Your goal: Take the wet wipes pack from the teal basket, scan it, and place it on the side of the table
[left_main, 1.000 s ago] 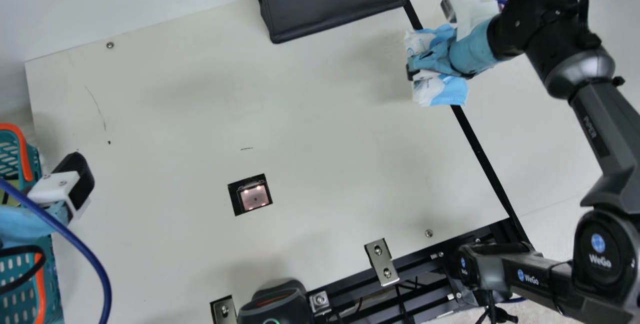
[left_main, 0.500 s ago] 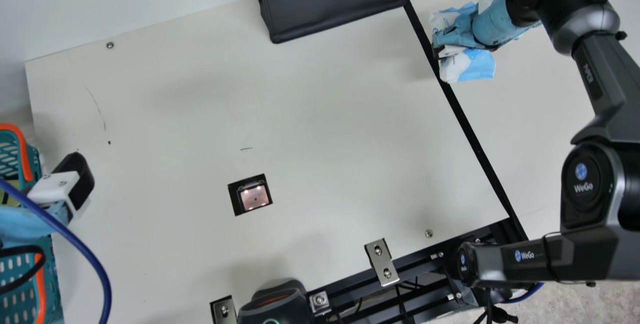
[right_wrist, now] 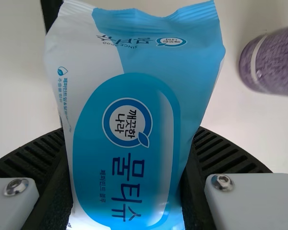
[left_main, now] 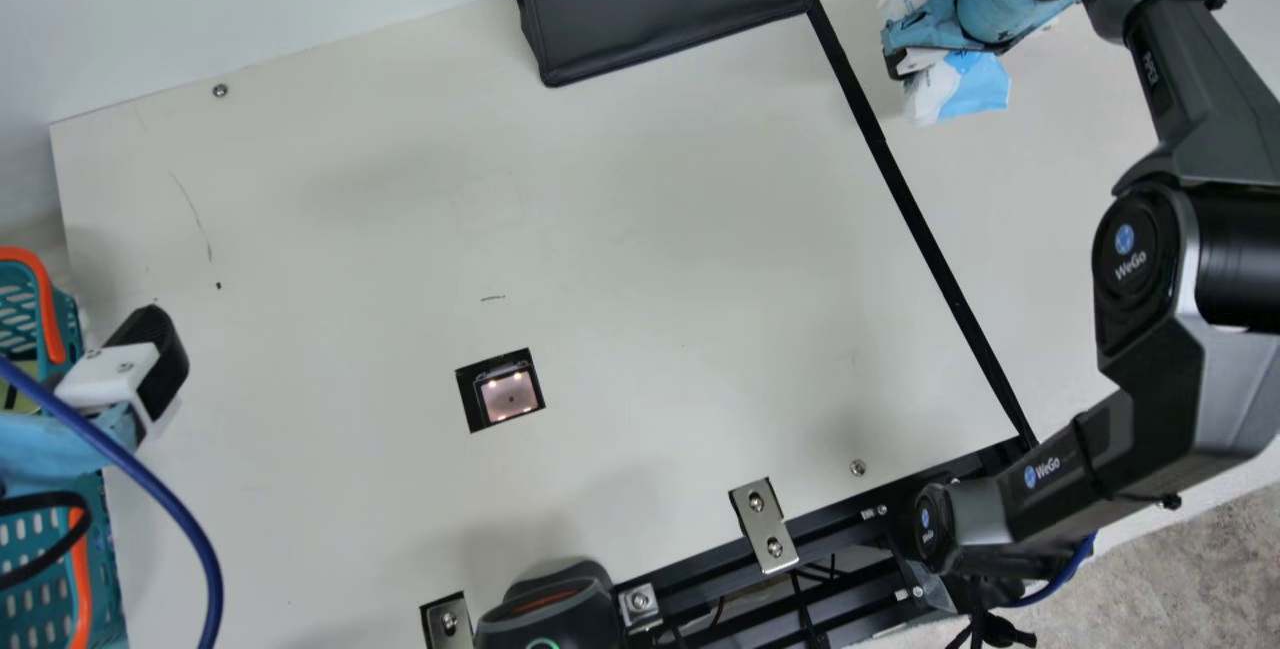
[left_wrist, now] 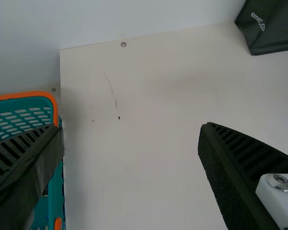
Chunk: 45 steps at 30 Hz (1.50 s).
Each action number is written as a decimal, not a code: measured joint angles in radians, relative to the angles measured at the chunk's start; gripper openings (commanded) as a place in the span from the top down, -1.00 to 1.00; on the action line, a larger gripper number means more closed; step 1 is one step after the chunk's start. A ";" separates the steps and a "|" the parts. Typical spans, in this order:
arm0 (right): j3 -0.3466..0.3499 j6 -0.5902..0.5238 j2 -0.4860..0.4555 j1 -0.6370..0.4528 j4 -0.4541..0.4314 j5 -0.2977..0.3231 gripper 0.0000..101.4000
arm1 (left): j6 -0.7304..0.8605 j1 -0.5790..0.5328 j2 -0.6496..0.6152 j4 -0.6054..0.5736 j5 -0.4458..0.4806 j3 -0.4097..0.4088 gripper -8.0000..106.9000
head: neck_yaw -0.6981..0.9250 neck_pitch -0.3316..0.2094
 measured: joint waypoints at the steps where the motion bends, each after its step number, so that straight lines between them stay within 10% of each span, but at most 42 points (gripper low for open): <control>1: -0.013 -0.003 0.012 0.000 -0.001 -0.001 1.00 | 0.000 0.000 0.000 0.000 0.000 0.000 -0.71 | 0.000 0.000; 16: -0.104 -0.025 0.153 0.018 -0.010 -0.045 1.00 | 0.000 0.000 0.000 0.000 0.000 0.000 -0.71 | 0.000 0.000; 45: -0.120 -0.005 0.208 0.025 -0.021 -0.118 -0.87 | 0.000 0.000 0.000 0.000 0.000 0.000 -0.71 | 0.000 0.000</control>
